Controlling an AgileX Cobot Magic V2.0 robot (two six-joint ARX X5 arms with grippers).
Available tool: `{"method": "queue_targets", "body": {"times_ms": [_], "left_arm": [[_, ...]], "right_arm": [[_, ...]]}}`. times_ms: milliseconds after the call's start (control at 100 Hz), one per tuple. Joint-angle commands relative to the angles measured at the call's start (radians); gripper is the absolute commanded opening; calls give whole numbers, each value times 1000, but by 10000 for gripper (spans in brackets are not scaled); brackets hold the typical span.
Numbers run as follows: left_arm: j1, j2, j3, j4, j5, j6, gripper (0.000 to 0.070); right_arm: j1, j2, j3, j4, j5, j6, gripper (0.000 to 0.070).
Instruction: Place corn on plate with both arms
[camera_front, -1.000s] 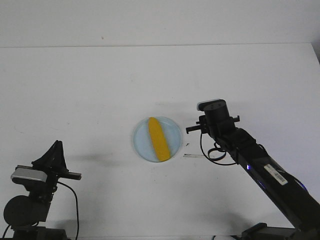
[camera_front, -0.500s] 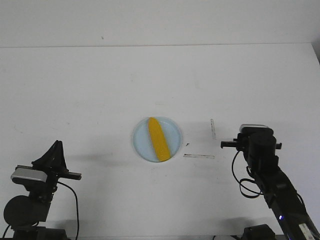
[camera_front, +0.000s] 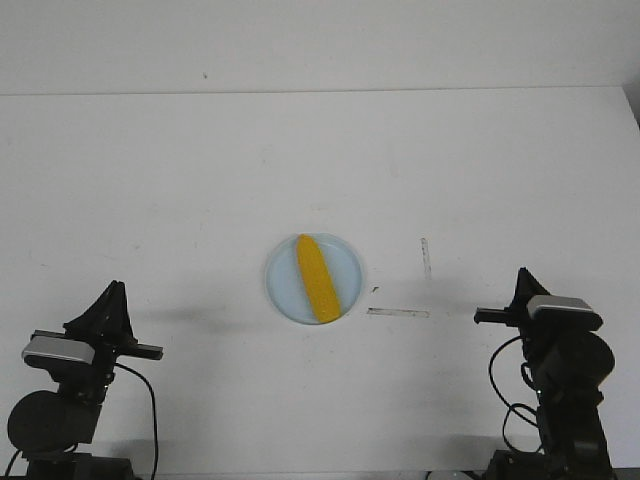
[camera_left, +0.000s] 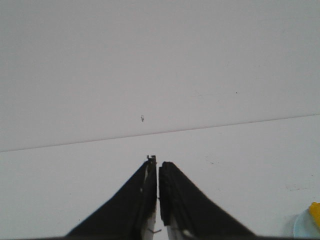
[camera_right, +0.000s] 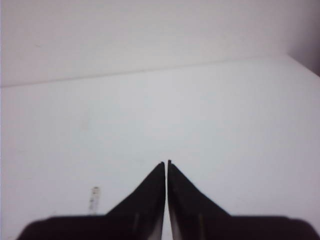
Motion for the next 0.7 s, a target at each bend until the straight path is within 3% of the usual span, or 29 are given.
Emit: {"method": "queue_targets", "body": {"times_ms": [0, 350, 690], "left_arm": [[0, 0, 11, 12, -3, 5, 1], [0, 0, 11, 11, -3, 5, 1], [0, 0, 11, 12, -3, 5, 1]], "right_arm": [[-1, -38, -10, 0, -25, -44, 8], [-1, -310, -16, -179, -37, -40, 7], [-1, -414, -15, -162, -36, -40, 7]]}}
